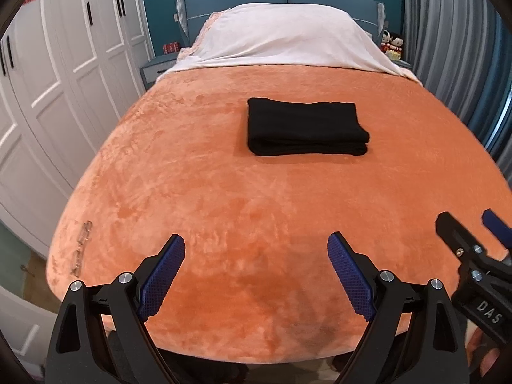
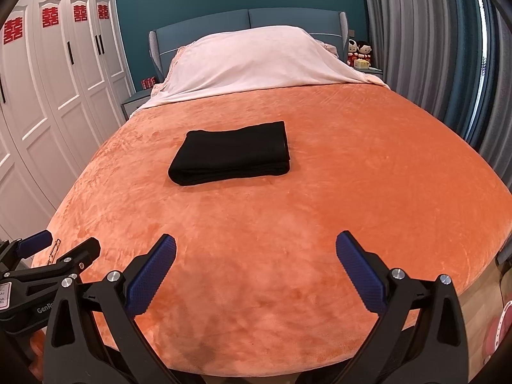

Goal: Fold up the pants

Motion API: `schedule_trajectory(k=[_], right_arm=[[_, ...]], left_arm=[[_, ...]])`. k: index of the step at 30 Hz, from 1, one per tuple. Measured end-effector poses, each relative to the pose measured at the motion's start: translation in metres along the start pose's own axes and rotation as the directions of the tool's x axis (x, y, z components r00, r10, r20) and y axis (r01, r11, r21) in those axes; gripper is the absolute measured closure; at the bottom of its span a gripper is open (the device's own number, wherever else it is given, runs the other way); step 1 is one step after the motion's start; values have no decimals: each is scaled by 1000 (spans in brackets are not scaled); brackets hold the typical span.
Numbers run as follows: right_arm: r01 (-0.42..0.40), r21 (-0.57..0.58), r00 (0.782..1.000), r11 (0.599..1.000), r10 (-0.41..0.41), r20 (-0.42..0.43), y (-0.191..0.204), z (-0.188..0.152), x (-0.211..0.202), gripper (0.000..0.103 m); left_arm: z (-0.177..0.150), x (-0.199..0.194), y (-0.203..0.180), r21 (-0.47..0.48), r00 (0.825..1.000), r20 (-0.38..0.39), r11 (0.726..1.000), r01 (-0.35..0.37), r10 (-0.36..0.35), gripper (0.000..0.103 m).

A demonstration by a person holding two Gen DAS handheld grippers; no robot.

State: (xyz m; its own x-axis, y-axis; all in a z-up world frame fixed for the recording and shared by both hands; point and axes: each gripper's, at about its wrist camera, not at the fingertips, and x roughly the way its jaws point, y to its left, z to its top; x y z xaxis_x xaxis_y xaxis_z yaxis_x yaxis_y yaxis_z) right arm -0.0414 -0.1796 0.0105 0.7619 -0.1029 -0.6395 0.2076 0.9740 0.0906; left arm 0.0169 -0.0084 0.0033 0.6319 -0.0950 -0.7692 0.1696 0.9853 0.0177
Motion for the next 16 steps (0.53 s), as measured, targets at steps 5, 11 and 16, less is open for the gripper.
schedule_trajectory(k=[5,11,16], right_arm=[[0,0,1000,1000,0,-3,0,0,-1,5],[-3,0,1000,1000,3,-5,0,1,-2,5],[-8,-5,1000,1000,8,-11,-1,1,-1,5]], left_arm=[[0,4,5,-20,1000,-15,1000,20,-20,15],[-1,3,-1,22,995,18,995,-98,98,15],[-4,5,-5,50,996,21,995,-82,81,15]])
